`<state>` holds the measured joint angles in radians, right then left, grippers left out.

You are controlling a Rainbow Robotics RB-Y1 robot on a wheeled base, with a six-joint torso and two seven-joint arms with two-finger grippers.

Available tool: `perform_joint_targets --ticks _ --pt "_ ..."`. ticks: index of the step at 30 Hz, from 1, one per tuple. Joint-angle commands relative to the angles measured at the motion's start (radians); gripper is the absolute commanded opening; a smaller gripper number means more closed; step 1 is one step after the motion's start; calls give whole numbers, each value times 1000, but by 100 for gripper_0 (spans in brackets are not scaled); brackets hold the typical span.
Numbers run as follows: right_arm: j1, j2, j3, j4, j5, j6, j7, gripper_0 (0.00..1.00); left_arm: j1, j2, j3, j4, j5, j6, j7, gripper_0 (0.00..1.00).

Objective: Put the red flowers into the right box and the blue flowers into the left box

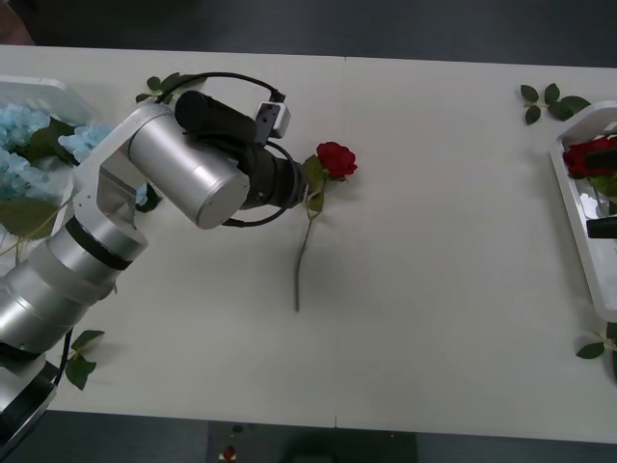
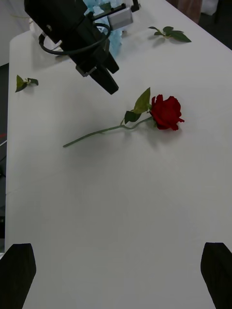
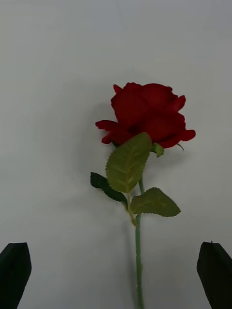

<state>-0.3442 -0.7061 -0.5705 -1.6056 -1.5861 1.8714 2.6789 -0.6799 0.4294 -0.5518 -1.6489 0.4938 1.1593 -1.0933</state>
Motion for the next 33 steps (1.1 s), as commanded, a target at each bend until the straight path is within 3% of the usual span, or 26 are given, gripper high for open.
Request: perform_joint_targets --ticks 1,13,19,33 --pt "-4 -30 -5 -13 -14 3 26 100 -44 -38 -37 46 -47 -41 18 100" --pt "-4 -30 -5 -13 -14 3 26 100 -112 -87 -175 224 -66 -248 29 100" --pt "-4 -30 -5 -13 -14 3 26 100 -153 -104 -223 299 -67 -254 30 100" --pt "-4 -30 -5 -13 -14 3 26 100 -167 -107 -304 328 -64 -198 30 100"
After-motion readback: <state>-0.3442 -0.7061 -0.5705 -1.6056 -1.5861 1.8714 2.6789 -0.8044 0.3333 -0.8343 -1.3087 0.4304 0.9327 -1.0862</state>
